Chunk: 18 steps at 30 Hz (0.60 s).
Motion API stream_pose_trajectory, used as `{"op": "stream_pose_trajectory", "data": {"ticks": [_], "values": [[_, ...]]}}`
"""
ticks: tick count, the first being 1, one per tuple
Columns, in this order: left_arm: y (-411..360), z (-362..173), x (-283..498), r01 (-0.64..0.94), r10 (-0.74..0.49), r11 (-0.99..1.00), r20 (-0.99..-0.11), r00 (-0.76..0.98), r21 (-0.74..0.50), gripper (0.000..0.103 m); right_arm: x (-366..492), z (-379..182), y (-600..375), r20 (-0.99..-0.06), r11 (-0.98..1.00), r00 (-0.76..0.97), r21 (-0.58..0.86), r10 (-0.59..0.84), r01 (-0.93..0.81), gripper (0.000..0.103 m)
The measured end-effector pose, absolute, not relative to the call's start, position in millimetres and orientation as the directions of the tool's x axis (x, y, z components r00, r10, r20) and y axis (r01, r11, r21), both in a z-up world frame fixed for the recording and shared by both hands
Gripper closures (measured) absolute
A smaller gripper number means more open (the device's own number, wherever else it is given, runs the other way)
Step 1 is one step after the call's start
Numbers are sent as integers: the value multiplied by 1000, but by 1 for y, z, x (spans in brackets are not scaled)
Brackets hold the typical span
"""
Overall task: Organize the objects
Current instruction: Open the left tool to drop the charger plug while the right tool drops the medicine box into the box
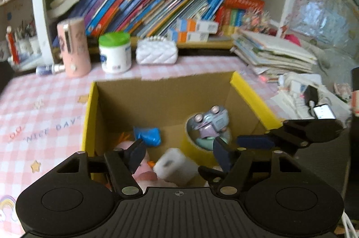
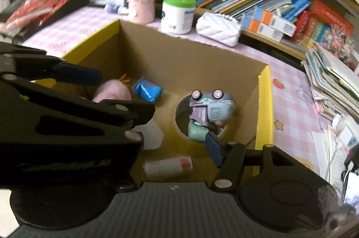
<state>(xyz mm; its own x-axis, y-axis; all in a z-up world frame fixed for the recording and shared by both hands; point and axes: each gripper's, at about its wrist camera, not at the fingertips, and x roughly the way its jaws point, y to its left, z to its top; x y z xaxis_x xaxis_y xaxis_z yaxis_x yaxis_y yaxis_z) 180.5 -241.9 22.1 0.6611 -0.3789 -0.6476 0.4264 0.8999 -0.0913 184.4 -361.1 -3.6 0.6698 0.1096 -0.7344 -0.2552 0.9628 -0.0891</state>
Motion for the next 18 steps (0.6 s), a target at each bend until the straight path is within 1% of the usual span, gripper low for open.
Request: {"op": "stream_pose_trajectory", "data": {"ticks": [4, 7, 9, 14, 18], "values": [[-234, 40, 162, 438, -397, 896, -588, 704, -80, 23, 170, 10, -360, -690, 974, 718, -84, 97, -212, 41], [-222, 54, 146, 434, -402, 898, -544, 737, -76, 19, 157, 23, -357, -647, 982, 757, -72, 86, -173, 37], [-211, 62, 136, 422, -397, 903, -516, 759, -75, 18, 147, 31, -353, -622, 988, 779, -59, 77, -145, 36], [-175, 75, 110, 350, -343, 934, -463, 818, -74, 13, 119, 48, -335, -564, 996, 825, -42, 42, -79, 24], [-144, 76, 90, 287, -281, 956, -450, 848, -56, 11, 99, 52, -318, -545, 999, 838, -27, 0, -18, 19]]}}
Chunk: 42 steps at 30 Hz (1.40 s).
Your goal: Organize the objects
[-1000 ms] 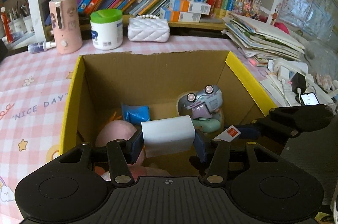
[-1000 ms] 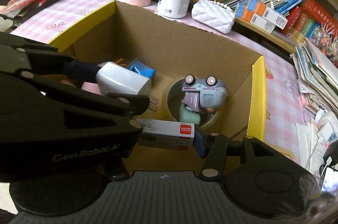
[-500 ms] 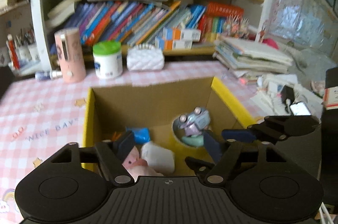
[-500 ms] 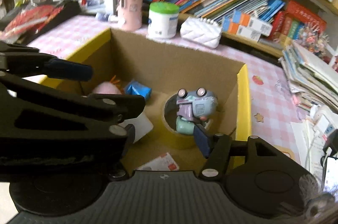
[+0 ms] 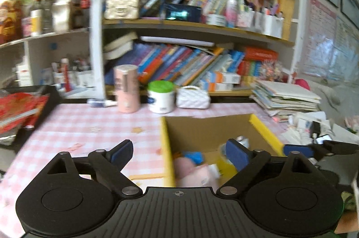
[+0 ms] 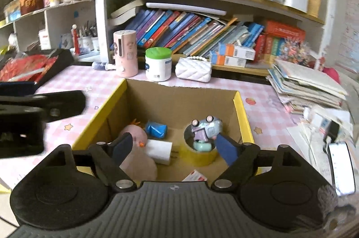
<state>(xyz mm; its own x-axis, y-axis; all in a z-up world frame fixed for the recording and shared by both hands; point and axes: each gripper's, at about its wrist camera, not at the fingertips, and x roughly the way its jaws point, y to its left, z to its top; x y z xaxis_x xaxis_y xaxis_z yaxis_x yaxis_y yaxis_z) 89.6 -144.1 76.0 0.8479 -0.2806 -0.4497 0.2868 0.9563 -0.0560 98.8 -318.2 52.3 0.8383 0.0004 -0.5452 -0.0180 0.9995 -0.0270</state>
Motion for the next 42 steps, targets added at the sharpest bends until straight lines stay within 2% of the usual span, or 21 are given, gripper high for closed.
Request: {"op": "stream_pose_trajectory", "data": {"ticks": [4, 8, 15, 20, 25, 42], "values": [[-117, 68, 70, 223, -214, 974, -469, 857, -37, 6, 76, 50, -297, -540, 998, 840, -34, -57, 46, 11], [-93, 51, 53, 149, -126, 989, -522, 844, 2, 6, 53, 40, -279, -536, 995, 838, -58, -104, 87, 4], [-61, 24, 23, 86, -42, 995, -592, 805, 46, 6, 20, 25, -244, -574, 991, 808, -92, -133, 99, 0], [-47, 14, 2, 62, -19, 997, -621, 784, 48, 4, 1, 18, -223, -591, 990, 794, -98, -139, 100, 0], [-42, 5, -12, 45, 34, 993, -639, 768, 106, 4, -12, 11, -208, -601, 988, 784, -91, -157, 128, 0], [-46, -3, -31, 118, -22, 988, -671, 741, 98, 3, -30, 2, -177, -617, 991, 776, -75, -132, 109, 0]]}}
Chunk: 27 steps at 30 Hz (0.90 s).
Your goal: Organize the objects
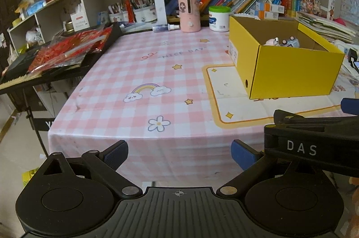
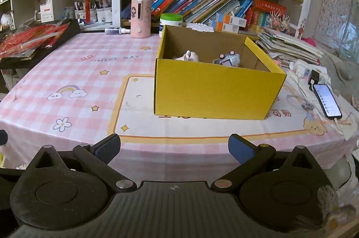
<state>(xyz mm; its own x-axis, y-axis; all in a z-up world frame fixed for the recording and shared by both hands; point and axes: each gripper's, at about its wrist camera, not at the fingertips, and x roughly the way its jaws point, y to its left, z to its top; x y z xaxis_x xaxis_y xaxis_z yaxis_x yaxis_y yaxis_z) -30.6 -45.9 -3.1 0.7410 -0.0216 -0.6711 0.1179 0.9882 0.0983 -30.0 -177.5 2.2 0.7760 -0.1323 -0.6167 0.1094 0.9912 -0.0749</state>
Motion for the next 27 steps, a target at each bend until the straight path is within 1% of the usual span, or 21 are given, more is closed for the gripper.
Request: {"op": "stream_pose_trajectory", "data": {"ticks": [27], "values": [[-40, -3, -27, 94, -23, 994, -693, 720, 64, 3, -26, 1, -172, -633, 993, 766, -31, -110, 117, 0]]}}
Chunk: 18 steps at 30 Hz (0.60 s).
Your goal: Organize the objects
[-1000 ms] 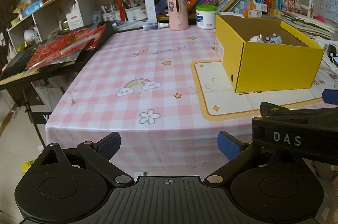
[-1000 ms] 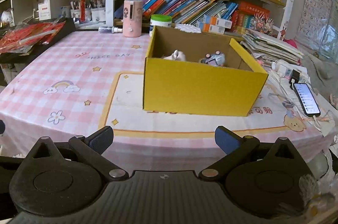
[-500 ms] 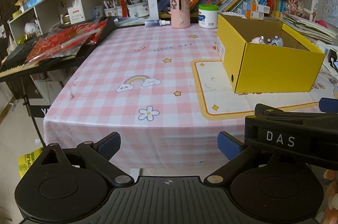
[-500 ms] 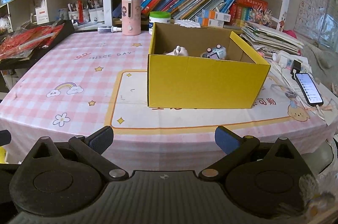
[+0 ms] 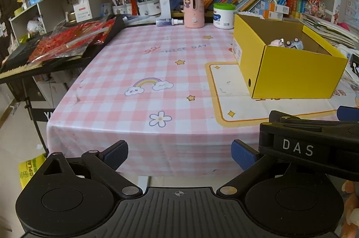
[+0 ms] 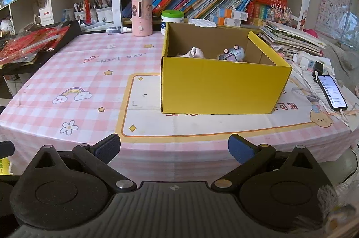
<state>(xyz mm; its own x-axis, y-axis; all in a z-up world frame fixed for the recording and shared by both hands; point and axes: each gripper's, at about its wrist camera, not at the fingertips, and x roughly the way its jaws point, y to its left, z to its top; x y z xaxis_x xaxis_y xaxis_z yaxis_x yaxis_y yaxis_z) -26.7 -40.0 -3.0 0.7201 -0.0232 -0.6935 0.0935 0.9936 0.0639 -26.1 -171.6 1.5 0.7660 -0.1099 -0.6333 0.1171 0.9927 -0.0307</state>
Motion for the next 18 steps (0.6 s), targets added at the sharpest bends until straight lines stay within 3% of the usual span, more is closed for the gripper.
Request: {"op": "stream_pose_trajectory", "data": {"ticks": [18], "values": [[-35, -4, -24, 87, -23, 995, -699, 715, 56, 3, -21, 1, -168, -639, 993, 762, -27, -102, 111, 0]]}}
